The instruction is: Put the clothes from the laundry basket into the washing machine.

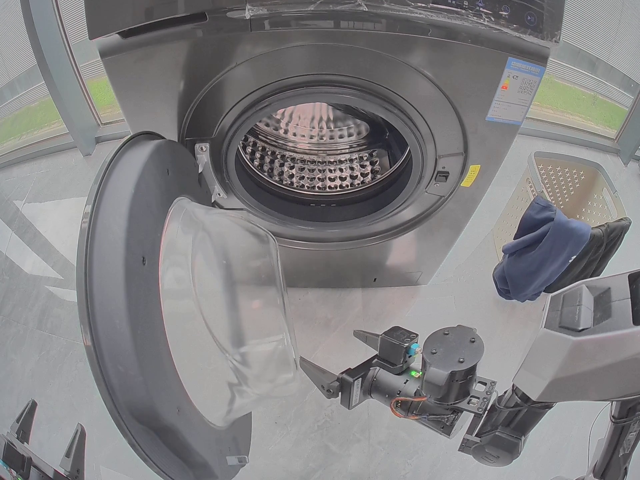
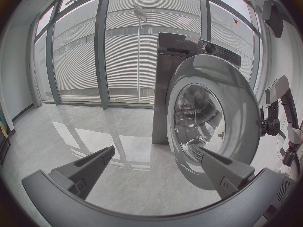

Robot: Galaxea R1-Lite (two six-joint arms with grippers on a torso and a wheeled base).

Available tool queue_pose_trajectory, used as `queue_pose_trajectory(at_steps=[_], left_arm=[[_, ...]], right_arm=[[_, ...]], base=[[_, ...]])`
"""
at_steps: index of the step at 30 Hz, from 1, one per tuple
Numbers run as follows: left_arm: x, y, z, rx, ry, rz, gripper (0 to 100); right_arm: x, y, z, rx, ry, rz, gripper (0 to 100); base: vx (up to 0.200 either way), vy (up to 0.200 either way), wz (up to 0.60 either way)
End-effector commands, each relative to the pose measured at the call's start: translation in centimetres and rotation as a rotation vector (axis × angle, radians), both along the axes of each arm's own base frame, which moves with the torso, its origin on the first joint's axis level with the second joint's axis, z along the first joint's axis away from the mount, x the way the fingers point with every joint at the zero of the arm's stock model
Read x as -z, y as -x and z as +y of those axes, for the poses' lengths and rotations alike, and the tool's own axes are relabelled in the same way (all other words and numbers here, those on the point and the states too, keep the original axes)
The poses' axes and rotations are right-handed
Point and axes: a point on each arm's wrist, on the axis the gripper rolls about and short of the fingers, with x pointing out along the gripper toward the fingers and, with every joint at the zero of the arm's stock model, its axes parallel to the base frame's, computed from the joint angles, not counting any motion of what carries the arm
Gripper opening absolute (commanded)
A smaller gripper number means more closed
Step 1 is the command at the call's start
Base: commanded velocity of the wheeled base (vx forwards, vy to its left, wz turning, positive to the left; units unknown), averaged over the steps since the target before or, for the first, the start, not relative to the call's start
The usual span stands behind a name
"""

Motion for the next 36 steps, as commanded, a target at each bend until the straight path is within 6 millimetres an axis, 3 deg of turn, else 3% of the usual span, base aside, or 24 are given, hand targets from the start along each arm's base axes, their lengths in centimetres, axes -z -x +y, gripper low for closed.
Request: queue_pose_trajectory(at_steps=[1,8,15,27,36], left_arm=[[0.5,0.0,0.0,0.001,0.0,0.0,100],[0.5,0.0,0.0,-0.001,0.002,0.0,100],[0.5,0.0,0.0,-0.001,0.002,-0.002,100],[0.4,0.0,0.0,-0.001,0.002,-0.003,100],[0.5,0.0,0.0,-0.001,0.002,0.0,100]], right_arm=[[0.4,0.0,1.4,-0.027,-0.01,-0.008,100],[0.0,0.9,3.5,-0.085,-0.044,-0.034,100],[-0.8,-1.4,3.4,-0.031,-0.09,-0.073,100],[-0.1,-3.0,3.9,-0.007,-0.088,-0.075,100],[0.6,-4.0,5.9,-0.021,-0.086,-0.073,100]], base=[[0.0,0.0,0.0],[0.0,0.0,0.0],[0.0,0.0,0.0],[-0.017,0.0,0.0],[-0.044,0.0,0.0]])
